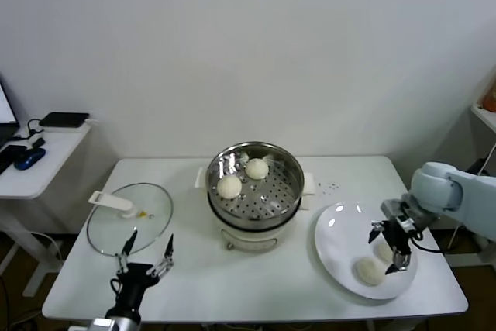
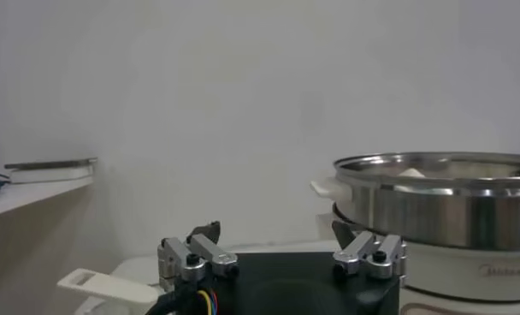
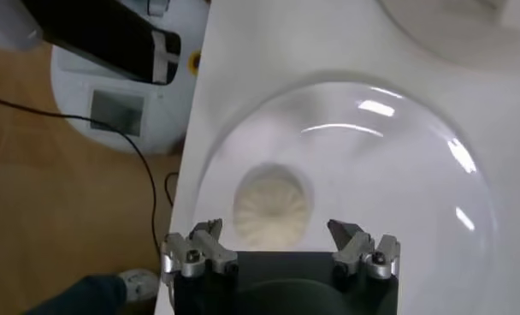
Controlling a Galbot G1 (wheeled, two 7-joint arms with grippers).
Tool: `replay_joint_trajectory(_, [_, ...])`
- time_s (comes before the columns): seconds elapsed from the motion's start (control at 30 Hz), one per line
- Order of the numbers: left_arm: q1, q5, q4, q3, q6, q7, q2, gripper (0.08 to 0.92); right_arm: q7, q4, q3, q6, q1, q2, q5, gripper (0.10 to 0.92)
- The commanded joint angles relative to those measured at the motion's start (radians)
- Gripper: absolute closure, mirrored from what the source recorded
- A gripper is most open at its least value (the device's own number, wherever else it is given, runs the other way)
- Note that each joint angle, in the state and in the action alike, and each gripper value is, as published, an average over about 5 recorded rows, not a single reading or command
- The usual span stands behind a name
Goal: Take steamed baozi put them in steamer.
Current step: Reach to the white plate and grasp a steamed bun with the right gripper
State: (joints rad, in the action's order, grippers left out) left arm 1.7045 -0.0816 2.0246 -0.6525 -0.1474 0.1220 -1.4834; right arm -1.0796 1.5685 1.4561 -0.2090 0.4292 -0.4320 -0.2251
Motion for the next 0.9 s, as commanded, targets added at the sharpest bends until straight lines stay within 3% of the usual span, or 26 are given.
replay_joint_trajectory(0.03, [0.001,0.000,-0.004,0.002,-0.001,-0.001,-0.002,0.177,0.031,-0.010,-0.094,0.006,-0.167,0.018,0.077,0.203])
replay_joint_trajectory(0.9, [-0.003,0.003,-0.011,0.004,-0.001,-0.001,-0.006,0.177,0.060,-0.081,-0.165,0.012,-0.246,-0.067,0.115,0.203])
